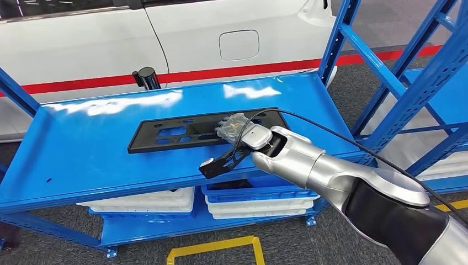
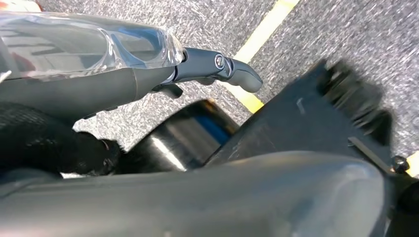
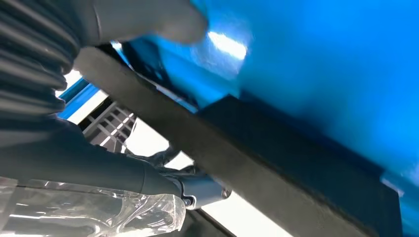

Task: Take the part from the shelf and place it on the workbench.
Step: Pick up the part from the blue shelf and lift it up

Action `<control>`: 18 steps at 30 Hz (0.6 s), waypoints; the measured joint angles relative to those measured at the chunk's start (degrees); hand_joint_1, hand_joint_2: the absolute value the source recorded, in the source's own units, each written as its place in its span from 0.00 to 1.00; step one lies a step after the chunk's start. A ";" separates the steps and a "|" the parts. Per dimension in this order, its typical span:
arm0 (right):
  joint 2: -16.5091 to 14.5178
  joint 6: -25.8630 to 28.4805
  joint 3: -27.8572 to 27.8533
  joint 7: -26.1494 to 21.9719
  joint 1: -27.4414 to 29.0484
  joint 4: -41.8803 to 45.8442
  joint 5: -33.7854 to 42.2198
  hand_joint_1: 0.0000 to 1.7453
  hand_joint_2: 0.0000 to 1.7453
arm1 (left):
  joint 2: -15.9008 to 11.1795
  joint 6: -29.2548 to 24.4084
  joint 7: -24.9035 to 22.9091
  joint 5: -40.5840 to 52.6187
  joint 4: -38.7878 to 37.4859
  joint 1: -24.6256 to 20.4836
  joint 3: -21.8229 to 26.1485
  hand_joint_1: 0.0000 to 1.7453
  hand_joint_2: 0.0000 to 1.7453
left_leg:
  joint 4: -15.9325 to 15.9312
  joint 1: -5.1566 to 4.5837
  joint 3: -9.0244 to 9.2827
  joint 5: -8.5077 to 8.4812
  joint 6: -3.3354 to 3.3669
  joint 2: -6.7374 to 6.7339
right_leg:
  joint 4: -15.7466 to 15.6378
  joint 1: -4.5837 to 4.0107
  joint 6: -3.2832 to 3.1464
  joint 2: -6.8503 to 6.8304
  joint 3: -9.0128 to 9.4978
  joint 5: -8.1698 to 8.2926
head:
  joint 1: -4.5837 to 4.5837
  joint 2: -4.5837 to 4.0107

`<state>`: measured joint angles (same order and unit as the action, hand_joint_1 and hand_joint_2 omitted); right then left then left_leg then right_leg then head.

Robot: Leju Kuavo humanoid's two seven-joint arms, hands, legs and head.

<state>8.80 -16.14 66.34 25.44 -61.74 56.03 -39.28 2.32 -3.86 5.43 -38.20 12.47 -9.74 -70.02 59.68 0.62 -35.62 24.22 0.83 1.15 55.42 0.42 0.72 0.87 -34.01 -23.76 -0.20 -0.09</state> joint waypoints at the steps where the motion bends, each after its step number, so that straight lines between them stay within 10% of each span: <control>1: -0.04 0.34 0.02 -0.08 -0.07 -0.06 -0.10 1.00 1.00 | -0.03 -0.01 0.00 0.01 -0.01 0.10 0.00 0.00 0.00 | -2.96 -0.14 1.45 -0.93 0.28 0.00 | 0.01 -0.08 0.16 0.06 -0.04 -0.01 | -0.02 0.00; 6: -0.05 1.59 0.28 -0.27 -0.30 -0.17 -0.37 1.00 1.00 | -0.04 -0.05 0.01 0.01 -0.03 0.24 0.01 0.00 0.00 | -5.29 -0.13 2.47 -1.67 1.34 0.08 | 0.87 -0.09 1.55 0.03 -0.43 -0.87 | -0.10 0.00; 10: -0.02 1.78 0.49 -0.34 -0.22 -0.35 -0.42 1.00 1.00 | -0.02 -0.05 0.01 0.01 -0.03 0.32 0.01 0.00 0.00 | -5.56 0.13 2.68 -1.85 2.03 -0.11 | 14.45 0.07 2.18 -0.08 -6.62 -7.60 | -0.21 0.00; 12: -0.02 1.91 0.64 -0.42 -0.09 -0.45 -0.46 1.00 1.00 | -0.02 -0.05 0.01 0.01 -0.03 0.33 0.01 0.00 0.00 | -5.53 0.17 2.76 -1.80 2.02 -0.07 | 17.19 0.22 2.40 -0.11 -8.01 -7.64 | -0.22 0.00; 16: -0.04 3.25 0.68 -1.40 -0.17 -0.49 0.37 1.00 1.00 | -0.04 -0.14 0.02 0.01 -0.04 0.33 0.03 0.00 0.00 | -5.17 0.18 3.06 -1.32 1.25 0.18 | 2.83 0.66 2.51 -0.21 -0.84 -1.06 | -0.21 0.00; 18: -0.12 4.94 0.52 -2.77 0.02 -0.49 2.84 1.00 1.00 | -0.07 -0.29 0.05 -0.02 -0.05 0.34 0.05 0.00 0.00 | -5.04 0.02 2.97 -1.18 0.66 0.29 | 0.13 0.51 2.02 -0.03 0.41 -0.61 | -0.16 0.00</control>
<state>8.68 -11.19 66.87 22.68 -61.72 55.54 -36.43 2.25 -4.15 5.48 -38.21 12.41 -9.40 -69.96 54.64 0.64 -32.65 23.04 1.49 1.44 55.55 0.94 2.74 0.84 -33.60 -24.37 -0.36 -0.09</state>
